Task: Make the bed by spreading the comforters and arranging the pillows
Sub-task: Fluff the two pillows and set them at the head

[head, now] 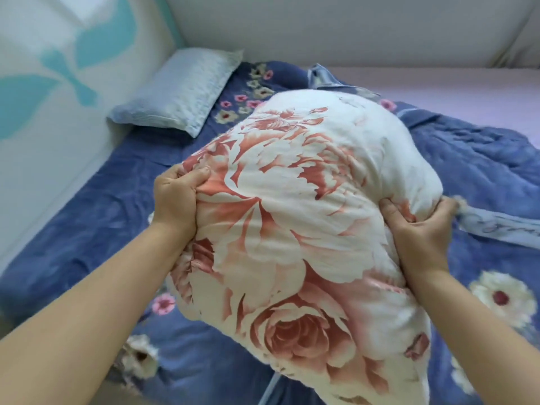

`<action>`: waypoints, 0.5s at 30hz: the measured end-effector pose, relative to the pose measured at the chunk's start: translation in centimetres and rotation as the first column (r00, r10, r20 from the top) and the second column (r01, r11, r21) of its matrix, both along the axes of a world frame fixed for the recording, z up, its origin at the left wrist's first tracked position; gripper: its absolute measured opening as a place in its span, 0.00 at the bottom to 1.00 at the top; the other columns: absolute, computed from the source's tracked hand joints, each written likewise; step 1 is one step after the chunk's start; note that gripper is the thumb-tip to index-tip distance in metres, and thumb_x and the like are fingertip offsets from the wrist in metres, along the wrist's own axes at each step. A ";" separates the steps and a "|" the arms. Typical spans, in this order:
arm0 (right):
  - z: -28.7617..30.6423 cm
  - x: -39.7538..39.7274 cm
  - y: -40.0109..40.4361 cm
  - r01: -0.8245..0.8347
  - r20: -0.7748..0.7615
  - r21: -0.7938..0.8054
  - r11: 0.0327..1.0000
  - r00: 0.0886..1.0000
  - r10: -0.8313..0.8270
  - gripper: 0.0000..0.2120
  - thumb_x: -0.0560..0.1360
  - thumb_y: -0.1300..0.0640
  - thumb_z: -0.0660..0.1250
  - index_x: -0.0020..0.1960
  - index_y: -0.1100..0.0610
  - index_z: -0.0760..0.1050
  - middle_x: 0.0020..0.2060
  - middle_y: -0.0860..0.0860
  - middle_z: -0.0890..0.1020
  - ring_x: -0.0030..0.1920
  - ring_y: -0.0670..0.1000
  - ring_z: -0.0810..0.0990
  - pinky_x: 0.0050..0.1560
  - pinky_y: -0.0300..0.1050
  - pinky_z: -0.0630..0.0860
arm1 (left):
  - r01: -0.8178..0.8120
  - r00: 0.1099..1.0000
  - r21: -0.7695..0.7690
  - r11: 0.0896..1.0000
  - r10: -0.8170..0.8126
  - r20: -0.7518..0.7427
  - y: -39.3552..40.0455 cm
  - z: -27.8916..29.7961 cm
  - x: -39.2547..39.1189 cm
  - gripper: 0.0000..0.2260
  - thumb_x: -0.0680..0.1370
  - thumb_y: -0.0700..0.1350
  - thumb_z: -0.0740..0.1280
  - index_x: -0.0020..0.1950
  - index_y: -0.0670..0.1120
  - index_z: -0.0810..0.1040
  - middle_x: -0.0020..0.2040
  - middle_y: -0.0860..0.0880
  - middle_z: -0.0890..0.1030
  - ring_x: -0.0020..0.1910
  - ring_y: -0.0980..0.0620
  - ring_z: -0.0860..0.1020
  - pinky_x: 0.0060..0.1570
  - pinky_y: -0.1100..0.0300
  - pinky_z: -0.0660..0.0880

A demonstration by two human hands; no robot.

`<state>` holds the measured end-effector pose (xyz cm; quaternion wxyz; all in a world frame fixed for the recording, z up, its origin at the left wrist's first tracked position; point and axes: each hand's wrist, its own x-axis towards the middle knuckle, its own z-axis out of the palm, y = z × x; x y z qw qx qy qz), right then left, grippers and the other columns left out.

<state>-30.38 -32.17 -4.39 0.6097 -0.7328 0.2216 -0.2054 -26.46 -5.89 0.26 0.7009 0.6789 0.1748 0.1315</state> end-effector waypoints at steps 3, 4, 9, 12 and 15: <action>1.4 0.6 5.1 -0.063 0.014 -0.010 0.998 0.998 0.064 0.21 0.69 0.60 0.72 0.50 0.55 0.60 0.46 0.50 0.74 0.49 0.49 0.73 0.50 0.41 0.67 | -0.067 0.998 0.022 0.998 0.067 0.002 5.9 1.0 -0.9 0.07 0.75 0.34 0.64 0.37 0.41 0.77 0.37 0.44 0.78 0.39 0.47 0.76 0.40 0.58 0.76; 1.8 0.6 5.7 -0.074 0.019 -0.016 0.997 0.997 0.074 0.21 0.69 0.60 0.72 0.50 0.56 0.60 0.45 0.50 0.73 0.49 0.48 0.73 0.50 0.41 0.67 | -0.073 0.997 0.028 0.997 0.073 0.000 6.5 0.9 -1.0 0.05 0.75 0.35 0.64 0.40 0.39 0.77 0.39 0.42 0.78 0.40 0.45 0.76 0.41 0.55 0.76; 2.6 3.9 11.1 -0.133 0.024 -0.048 0.990 0.991 0.134 0.20 0.70 0.60 0.72 0.51 0.55 0.61 0.42 0.50 0.74 0.48 0.47 0.72 0.40 0.34 0.67 | -0.152 0.988 -0.006 0.988 0.152 -0.001 12.0 0.7 0.0 0.04 0.74 0.36 0.64 0.47 0.43 0.75 0.42 0.41 0.75 0.41 0.45 0.74 0.36 0.59 0.74; 2.1 6.9 15.3 -0.157 -0.002 -0.032 0.987 0.988 0.157 0.19 0.70 0.59 0.72 0.50 0.55 0.61 0.37 0.44 0.71 0.48 0.48 0.73 0.43 0.35 0.67 | -0.198 0.980 0.014 0.980 0.198 -0.011 16.2 0.7 2.4 0.06 0.73 0.36 0.64 0.37 0.42 0.73 0.37 0.43 0.73 0.38 0.46 0.72 0.33 0.60 0.72; 1.3 10.1 19.6 -0.186 -0.033 0.016 0.982 0.982 0.186 0.19 0.70 0.58 0.72 0.50 0.55 0.62 0.37 0.45 0.72 0.47 0.49 0.74 0.43 0.36 0.66 | -0.264 0.964 0.071 0.962 0.266 -0.022 20.6 0.7 5.1 0.16 0.72 0.36 0.65 0.27 0.46 0.64 0.30 0.45 0.68 0.34 0.48 0.68 0.32 0.59 0.68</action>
